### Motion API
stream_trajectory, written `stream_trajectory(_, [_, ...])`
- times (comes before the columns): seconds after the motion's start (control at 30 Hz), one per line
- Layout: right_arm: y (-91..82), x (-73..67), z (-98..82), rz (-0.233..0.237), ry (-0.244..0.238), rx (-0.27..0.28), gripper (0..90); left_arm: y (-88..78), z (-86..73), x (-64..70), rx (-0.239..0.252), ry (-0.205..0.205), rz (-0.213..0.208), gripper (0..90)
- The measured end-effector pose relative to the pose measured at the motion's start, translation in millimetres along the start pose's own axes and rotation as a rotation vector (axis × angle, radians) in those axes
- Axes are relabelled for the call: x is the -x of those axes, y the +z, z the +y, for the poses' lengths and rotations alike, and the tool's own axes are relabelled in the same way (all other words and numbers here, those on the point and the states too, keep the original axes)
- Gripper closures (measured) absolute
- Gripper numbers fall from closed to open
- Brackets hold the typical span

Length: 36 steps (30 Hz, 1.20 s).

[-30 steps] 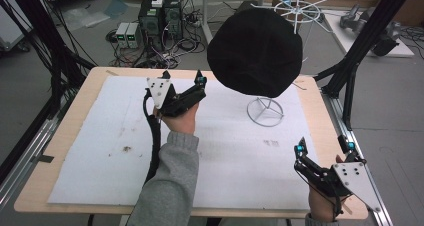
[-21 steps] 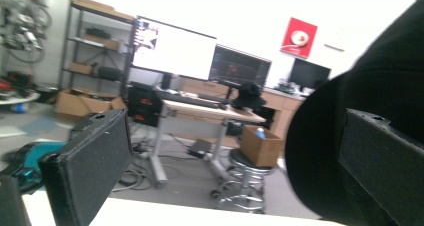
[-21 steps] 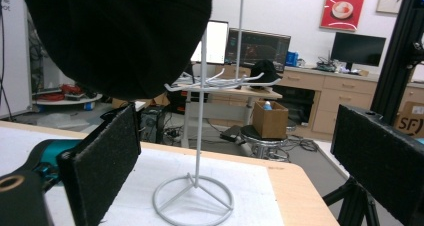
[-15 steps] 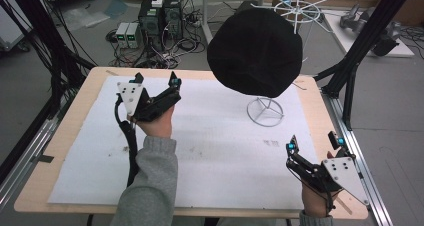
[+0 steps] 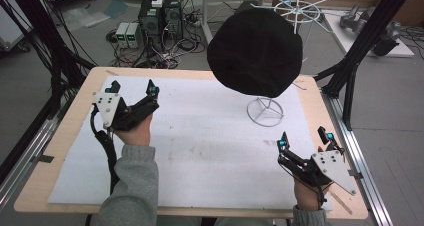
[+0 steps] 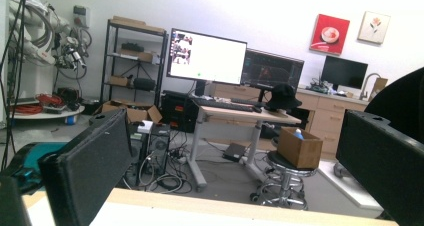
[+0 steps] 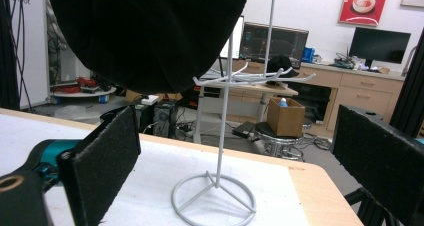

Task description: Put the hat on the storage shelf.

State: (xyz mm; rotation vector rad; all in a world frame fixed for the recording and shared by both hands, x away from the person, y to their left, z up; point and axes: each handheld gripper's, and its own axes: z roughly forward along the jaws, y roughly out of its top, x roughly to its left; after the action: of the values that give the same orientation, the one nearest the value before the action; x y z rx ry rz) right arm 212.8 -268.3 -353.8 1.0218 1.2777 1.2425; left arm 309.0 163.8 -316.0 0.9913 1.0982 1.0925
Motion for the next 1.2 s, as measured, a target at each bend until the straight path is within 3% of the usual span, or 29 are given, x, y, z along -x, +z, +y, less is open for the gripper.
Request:
stream_trajectory(0.7, [0.3, 0.2, -2.1, -0.010, -0.006, -0.011, 4.6, -21.9, -6.4, -37.1, -0.037, 0.077, 0.013, 1.7])
stream_trajectory(0.8, [0.5, 0.2, -2.8, -0.009, -0.010, -0.013, 4.6, -24.0, -7.3, -40.5, -0.044, 0.089, 0.013, 1.7])
stream_trajectory(0.93, [0.6, -0.3, -3.1, -0.009, -0.006, -0.014, 4.6, -27.4, -9.4, -43.6, -0.048, 0.136, 0.026, 1.7])
stream_trajectory(1.2, [0.7, 0.4, -4.1, -0.013, -0.009, -0.017, 4.6, -33.8, -14.9, -49.5, -0.065, 0.147, 0.017, 1.7])
